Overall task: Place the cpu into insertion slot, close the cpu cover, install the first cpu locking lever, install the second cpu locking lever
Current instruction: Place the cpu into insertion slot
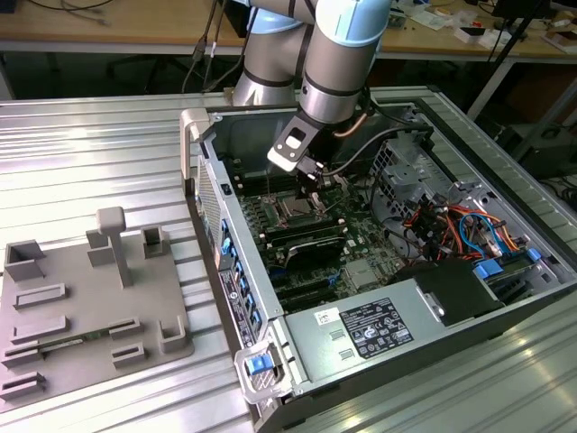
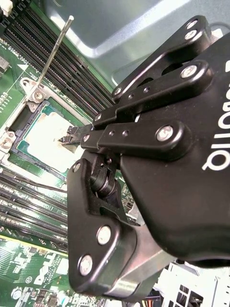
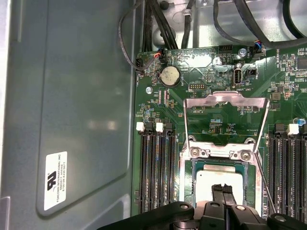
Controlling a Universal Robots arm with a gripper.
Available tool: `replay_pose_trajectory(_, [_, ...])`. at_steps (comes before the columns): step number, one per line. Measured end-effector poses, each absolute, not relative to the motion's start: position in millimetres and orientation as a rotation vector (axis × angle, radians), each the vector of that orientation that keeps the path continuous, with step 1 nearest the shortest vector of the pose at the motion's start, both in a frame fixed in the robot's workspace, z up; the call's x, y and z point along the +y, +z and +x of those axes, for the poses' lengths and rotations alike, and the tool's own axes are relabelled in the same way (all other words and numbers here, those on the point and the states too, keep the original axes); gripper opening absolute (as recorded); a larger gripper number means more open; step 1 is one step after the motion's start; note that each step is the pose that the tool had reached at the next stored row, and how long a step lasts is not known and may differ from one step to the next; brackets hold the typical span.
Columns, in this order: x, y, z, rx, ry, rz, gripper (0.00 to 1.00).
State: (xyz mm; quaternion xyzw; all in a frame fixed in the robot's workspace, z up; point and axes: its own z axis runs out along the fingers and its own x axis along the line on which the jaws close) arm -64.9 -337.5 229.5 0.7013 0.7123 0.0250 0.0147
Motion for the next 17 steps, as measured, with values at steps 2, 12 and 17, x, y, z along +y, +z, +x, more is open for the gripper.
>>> replay_pose_trajectory(2, [-337.5, 229.6, -64.9, 2.217, 0.078, 2.183, 0.11])
replay_pose_trajectory(12, [-337.5, 229.6, -59.3, 2.217, 0.077, 2.183, 0.11])
replay_pose_trajectory(17, [-337.5, 231.3, -59.3, 2.217, 0.078, 2.183, 0.11])
